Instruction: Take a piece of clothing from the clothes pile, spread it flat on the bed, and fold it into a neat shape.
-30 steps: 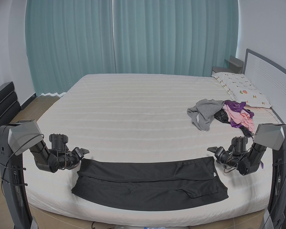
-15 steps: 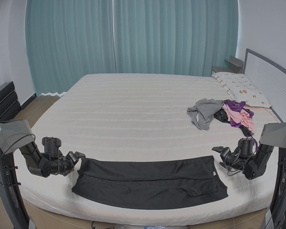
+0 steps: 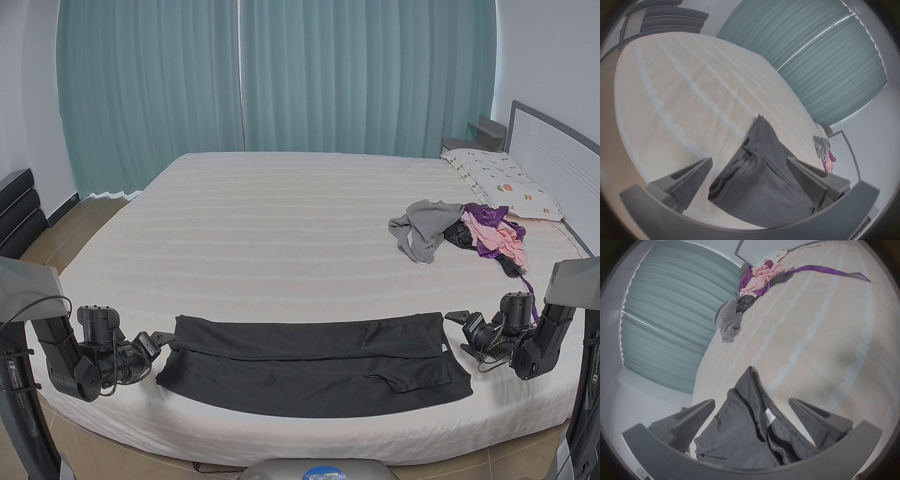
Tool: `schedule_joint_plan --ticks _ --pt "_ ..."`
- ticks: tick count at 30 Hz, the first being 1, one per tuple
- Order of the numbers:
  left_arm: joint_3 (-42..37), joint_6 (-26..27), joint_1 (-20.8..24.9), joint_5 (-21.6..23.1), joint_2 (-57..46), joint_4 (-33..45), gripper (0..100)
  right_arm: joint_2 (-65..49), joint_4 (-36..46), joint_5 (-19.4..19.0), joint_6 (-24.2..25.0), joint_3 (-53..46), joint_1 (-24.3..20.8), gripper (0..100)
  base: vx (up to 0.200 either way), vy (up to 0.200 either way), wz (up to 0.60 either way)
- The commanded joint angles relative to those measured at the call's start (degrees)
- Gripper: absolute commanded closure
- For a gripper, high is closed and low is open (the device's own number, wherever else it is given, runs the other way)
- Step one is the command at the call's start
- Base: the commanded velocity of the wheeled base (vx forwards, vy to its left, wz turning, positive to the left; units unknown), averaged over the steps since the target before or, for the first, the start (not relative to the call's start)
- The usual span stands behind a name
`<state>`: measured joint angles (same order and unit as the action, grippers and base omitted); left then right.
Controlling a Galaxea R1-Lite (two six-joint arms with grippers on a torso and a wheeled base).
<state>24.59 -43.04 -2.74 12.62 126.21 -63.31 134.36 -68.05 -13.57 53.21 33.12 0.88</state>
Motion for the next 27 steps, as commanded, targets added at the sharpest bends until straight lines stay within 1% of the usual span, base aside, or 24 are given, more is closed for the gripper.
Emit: schedule_joint_plan --ticks 1,3,5,12,13,18,22,23,25,27 --pt "-1.9 0.5 2.1 -1.3 3.3 -1.6 0 0.1 -0.1 -0.1 0.0 -0.1 0.0 0 0.000 0.000 0.00" --pt "-2.0 0.7 2.8 -3.0 3.8 -1.6 0 0.1 -0.1 -0.1 0.0 -0.1 0.0 0 0.000 0.000 0.00" --pt "-2.0 0.6 3.1 -3.7 3.9 -1.6 0 0.2 -0.1 -0.1 0.0 -0.2 0.0 0 0.000 0.000 0.00" --pt "-3.1 0.7 3.6 -3.8 3.8 -1.6 0 0.2 -0.1 -0.1 0.0 -0.1 0.0 0 0.000 0.000 0.00" --pt "-3.4 0.7 3.6 -3.8 3.6 -1.6 100 0.2 -0.1 -0.1 0.0 -0.1 0.0 0 0.000 0.000 0.00" --pt "-3.7 0.7 3.6 -4.0 3.3 -1.2 100 0.2 -0.1 -0.1 0.0 -0.2 0.0 0 0.000 0.000 0.00" --pt "-4.1 1.6 3.6 -5.8 3.3 -0.9 100 0.2 -0.1 -0.1 0.0 -0.2 0.0 0 0.000 0.000 0.00" --pt "-5.3 4.1 3.6 -6.7 3.3 -0.9 100 0.2 -0.1 -0.1 0.0 -0.2 0.0 0 0.000 0.000 0.00" --pt "-6.5 6.4 3.6 -7.3 3.3 -0.9 100 0.2 -0.1 -0.1 0.0 -0.1 0.0 0 0.000 0.000 0.00" --pt "-7.4 7.3 3.6 -8.0 3.1 -0.9 100 0.2 -0.1 -0.1 0.0 -0.2 0.0 0 0.000 0.000 0.00"
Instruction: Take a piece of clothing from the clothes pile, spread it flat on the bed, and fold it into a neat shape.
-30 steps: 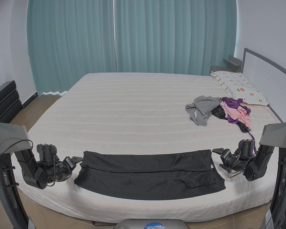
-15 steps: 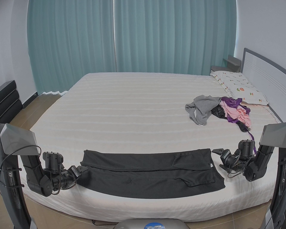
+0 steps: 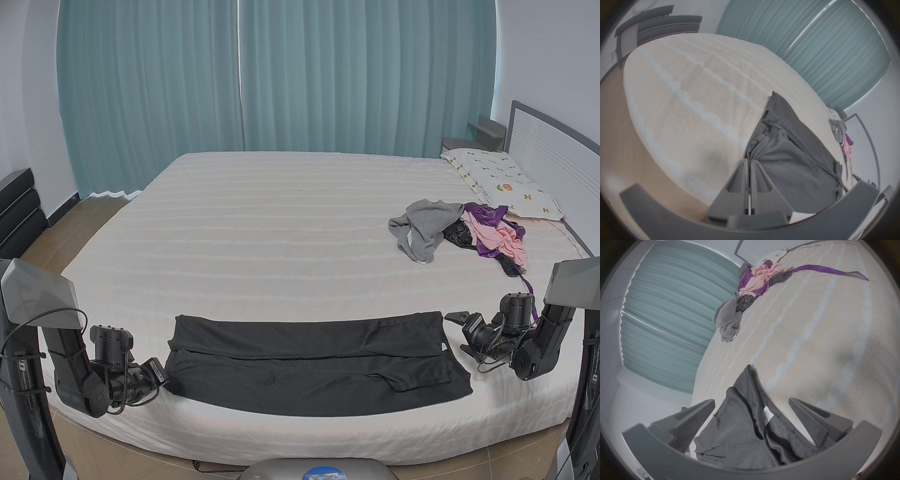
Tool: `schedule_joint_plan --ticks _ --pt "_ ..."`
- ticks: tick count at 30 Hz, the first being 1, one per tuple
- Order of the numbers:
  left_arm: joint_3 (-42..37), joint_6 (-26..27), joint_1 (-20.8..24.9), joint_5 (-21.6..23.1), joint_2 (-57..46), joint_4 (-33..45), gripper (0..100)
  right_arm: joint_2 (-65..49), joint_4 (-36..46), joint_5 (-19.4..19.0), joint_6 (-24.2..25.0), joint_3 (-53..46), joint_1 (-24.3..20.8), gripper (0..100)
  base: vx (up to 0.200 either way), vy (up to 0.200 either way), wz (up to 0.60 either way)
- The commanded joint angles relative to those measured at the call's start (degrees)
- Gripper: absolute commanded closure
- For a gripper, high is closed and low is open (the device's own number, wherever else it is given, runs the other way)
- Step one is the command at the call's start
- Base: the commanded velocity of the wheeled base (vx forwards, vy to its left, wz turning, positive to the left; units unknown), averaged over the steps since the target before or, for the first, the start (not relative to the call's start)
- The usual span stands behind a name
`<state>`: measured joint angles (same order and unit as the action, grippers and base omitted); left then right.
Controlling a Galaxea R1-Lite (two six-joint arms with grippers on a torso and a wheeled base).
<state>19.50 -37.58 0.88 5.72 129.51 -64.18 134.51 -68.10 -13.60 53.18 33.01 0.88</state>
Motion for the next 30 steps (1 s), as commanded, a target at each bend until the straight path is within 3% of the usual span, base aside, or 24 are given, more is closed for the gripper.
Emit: schedule_joint_plan --ticks 1,21,22,30 --pt "-2.4 1.9 0.0 -1.3 -0.6 -0.1 100 0.0 0.0 0.0 0.0 0.0 0.0 0 0.000 0.000 0.00" --pt "-3.2 5.0 0.0 -3.1 -2.3 2.4 100 0.0 0.0 0.0 0.0 -0.1 0.0 0 0.000 0.000 0.00" --pt "-3.2 5.0 0.0 -3.1 -2.5 2.4 0 0.0 0.0 0.0 0.0 -0.1 0.0 0 0.000 0.000 0.00" --pt "-1.8 4.3 -1.1 -2.5 -6.4 2.5 0 0.0 0.0 0.0 0.0 -0.1 0.0 0 0.000 0.000 0.00"
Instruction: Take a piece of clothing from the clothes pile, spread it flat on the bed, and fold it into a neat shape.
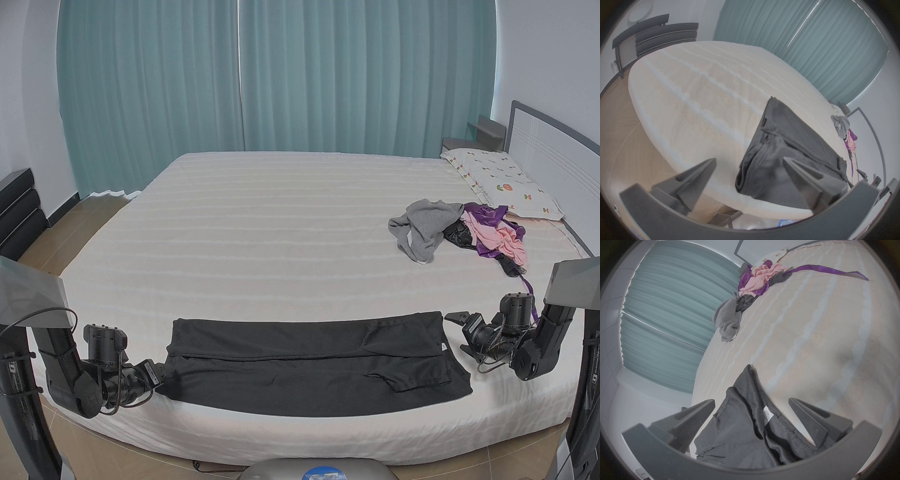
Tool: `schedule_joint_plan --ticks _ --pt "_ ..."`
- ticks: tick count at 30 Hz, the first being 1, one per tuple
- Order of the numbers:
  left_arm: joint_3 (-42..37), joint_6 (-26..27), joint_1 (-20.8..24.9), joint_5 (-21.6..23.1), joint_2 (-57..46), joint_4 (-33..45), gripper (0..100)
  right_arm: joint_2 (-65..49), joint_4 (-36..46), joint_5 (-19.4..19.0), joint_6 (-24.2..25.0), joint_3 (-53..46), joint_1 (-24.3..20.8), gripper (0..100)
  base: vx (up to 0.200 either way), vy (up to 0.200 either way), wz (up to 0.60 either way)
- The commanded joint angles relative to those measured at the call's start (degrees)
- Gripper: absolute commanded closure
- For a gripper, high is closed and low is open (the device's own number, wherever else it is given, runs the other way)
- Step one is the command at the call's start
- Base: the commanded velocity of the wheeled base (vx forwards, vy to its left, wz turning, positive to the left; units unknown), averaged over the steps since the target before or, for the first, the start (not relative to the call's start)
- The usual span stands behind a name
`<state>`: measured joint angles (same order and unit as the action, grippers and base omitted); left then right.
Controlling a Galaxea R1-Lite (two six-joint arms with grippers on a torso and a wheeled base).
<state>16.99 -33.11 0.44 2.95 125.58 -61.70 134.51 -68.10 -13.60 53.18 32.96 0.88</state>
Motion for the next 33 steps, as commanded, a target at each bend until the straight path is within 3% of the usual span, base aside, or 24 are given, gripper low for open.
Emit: schedule_joint_plan --ticks 1,6,16,25,33 --pt "1.3 -0.6 -0.9 0.6 -3.6 0.3 0 0.0 0.0 0.0 0.0 0.0 0.0 0 0.000 0.000 0.00" --pt "7.9 -2.7 -1.1 2.7 -6.2 6.9 0 0.0 0.0 0.0 0.0 0.0 -0.1 0 0.000 0.000 0.00" --pt "22.6 -2.7 -1.1 12.2 -3.7 19.3 0 0.1 -0.5 0.0 0.0 -0.4 -0.2 0 0.000 0.000 0.00" --pt "27.2 5.2 -2.1 12.4 2.3 20.0 0 0.3 -0.8 0.1 -0.2 -0.7 -0.5 0 0.000 0.000 0.00" --pt "27.0 5.7 -2.0 12.5 3.9 19.9 0 0.4 -0.8 0.1 -0.4 -0.7 -0.6 0 0.000 0.000 0.00"
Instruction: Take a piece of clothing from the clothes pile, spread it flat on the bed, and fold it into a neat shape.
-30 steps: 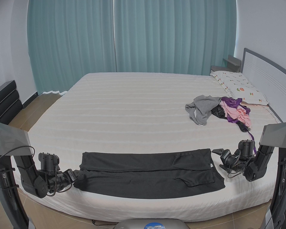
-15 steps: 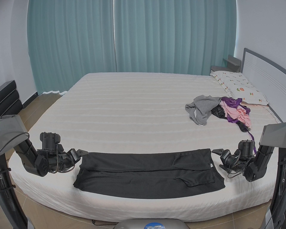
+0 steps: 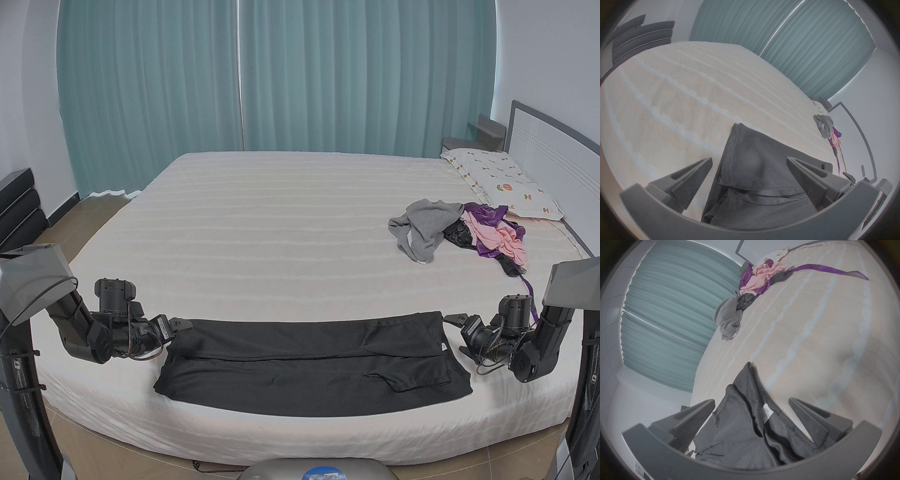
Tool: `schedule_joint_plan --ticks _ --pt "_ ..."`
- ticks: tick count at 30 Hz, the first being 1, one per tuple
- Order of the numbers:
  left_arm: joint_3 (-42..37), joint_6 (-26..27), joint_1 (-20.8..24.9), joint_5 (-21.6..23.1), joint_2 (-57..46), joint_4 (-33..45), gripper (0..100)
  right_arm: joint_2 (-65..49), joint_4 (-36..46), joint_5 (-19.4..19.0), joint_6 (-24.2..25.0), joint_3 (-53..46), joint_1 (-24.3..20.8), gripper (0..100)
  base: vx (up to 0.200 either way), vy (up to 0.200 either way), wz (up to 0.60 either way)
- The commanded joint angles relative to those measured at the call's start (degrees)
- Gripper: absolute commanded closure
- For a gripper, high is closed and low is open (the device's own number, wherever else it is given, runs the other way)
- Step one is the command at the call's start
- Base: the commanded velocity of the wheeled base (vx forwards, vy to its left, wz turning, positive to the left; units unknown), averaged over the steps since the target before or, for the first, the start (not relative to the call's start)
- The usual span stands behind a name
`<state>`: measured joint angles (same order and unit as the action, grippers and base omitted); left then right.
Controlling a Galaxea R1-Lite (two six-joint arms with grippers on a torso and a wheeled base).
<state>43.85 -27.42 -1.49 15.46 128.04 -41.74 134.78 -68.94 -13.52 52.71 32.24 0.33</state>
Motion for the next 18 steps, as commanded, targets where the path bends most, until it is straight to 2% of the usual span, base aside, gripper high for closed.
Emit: schedule_joint_plan --ticks 1,4,10,18 --pt "0.1 0.0 -0.1 0.1 1.4 -0.1 0 0.1 0.0 0.0 0.0 -0.1 -0.1 0 0.000 0.000 0.00" --pt "0.1 0.6 -0.1 0.1 1.5 -0.1 0 0.2 0.0 0.0 0.0 -0.1 -0.1 0 0.000 0.000 0.00" --pt "-0.6 5.4 0.2 0.1 2.7 -0.2 0 0.2 0.0 0.0 -0.1 -0.1 -0.1 0 0.000 0.000 0.00" --pt "-1.5 8.0 1.0 0.0 3.2 -0.4 0 0.2 0.0 0.0 -0.2 -0.4 -0.2 0 0.000 0.000 0.00"
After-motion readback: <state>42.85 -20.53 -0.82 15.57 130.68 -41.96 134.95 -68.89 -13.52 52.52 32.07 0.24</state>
